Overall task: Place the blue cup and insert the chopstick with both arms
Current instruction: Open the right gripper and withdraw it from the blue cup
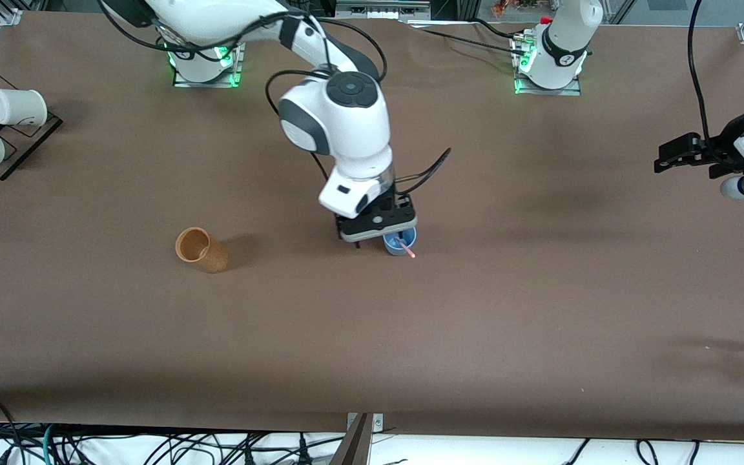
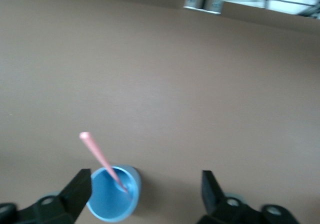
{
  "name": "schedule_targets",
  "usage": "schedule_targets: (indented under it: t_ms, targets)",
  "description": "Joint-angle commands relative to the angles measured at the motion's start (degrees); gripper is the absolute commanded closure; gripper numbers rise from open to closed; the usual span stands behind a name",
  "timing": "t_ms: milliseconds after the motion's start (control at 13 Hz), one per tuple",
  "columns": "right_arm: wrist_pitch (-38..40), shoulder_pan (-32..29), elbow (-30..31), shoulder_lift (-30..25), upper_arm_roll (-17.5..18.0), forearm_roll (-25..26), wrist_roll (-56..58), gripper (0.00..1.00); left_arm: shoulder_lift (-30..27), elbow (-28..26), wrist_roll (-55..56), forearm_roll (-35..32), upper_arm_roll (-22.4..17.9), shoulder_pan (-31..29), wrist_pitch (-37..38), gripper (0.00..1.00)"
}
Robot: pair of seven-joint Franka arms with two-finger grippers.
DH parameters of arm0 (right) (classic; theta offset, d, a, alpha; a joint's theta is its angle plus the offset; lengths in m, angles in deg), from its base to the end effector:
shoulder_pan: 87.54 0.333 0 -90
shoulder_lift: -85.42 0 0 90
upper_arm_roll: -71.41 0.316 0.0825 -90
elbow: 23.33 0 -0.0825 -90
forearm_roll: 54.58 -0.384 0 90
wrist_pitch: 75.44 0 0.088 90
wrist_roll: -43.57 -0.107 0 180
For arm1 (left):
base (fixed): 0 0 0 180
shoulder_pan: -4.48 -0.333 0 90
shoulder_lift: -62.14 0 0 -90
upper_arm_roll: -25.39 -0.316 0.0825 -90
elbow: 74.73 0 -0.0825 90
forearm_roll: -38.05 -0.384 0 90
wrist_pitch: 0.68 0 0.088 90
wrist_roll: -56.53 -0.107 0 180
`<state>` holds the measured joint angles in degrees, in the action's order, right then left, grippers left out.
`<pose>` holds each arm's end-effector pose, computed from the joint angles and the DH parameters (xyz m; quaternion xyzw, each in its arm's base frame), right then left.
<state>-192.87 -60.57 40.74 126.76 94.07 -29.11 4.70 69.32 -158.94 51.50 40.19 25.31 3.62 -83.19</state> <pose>0.5849 0.5015 0.4330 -0.9823 -0.1075 -0.1510 0.0260 0.5777 0.0050 0.5902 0.9962 -0.0366 -0.0763 0.0226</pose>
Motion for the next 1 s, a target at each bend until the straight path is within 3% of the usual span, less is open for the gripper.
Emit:
schedule_targets:
  t_ms: [0, 308, 462, 538, 769, 923]
  targets:
    - [6.8, -5.9, 6.0, -9.1, 0.5, -6.6, 8.3, 0.00, -0.7, -0.9, -1.5, -1.4, 0.5, -0.9, -0.8, 0.00]
    - [14.0, -17.7, 16.1, -21.1, 0.4, -18.9, 25.3, 0.00, -0.7, -0.9, -1.4, -1.4, 0.5, -0.9, -0.8, 0.00]
    - [17.3, -23.6, 20.6, -26.1, 0.4, -21.8, 34.1, 0.00, -0.7, -0.9, -1.3, -1.4, 0.5, -0.9, -0.8, 0.00]
    - [18.0, -25.5, 23.0, -28.5, -0.9, -22.2, 39.3, 0.00, -0.7, -0.9, -1.3, -1.4, 0.5, -0.9, -0.8, 0.00]
    - [19.2, -25.8, 28.2, -34.0, -10.9, -26.3, 52.0, 0.00, -0.7, -0.9, -1.2, -1.3, 0.5, -0.9, -0.8, 0.00]
    - [21.8, -25.8, 27.9, -34.4, -12.4, -26.3, 51.8, 0.00, -0.7, -0.9, -0.9, -1.1, 0.5, -0.9, -0.7, 0.00]
